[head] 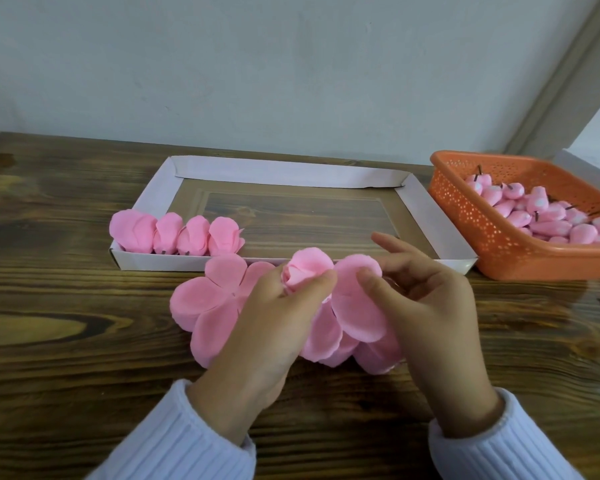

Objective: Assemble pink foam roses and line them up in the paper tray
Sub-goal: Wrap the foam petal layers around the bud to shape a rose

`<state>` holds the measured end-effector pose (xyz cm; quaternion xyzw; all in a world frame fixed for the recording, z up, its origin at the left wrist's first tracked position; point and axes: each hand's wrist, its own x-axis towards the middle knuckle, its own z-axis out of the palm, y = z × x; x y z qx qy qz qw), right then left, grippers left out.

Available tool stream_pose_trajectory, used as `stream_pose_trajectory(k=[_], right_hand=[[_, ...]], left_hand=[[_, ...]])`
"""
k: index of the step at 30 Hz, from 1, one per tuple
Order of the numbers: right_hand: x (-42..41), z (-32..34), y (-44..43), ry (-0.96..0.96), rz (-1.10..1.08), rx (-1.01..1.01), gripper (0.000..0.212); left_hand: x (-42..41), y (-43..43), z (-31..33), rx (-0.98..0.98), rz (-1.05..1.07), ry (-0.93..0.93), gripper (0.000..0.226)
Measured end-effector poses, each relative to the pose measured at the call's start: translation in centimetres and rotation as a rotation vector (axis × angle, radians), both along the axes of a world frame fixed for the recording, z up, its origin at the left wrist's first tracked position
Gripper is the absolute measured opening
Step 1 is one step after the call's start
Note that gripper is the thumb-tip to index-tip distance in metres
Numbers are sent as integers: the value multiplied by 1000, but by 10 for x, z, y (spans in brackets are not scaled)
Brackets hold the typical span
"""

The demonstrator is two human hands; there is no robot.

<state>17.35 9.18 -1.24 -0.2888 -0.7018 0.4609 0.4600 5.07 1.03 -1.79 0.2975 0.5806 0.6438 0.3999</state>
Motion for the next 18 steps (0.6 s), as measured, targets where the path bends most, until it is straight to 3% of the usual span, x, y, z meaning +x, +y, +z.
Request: stream_pose_trajectory(k=[7, 13, 18], right_hand=[[-1, 2, -5, -1, -49, 212, 8], [-2, 4, -8, 18, -15, 160, 5], [-2, 5, -10, -5, 30, 186, 12]], left_hand=[[0, -2, 5, 27, -72, 68, 16], [-1, -2, 4, 13, -33, -135, 23], [-2, -2, 2, -10, -124, -29, 15]])
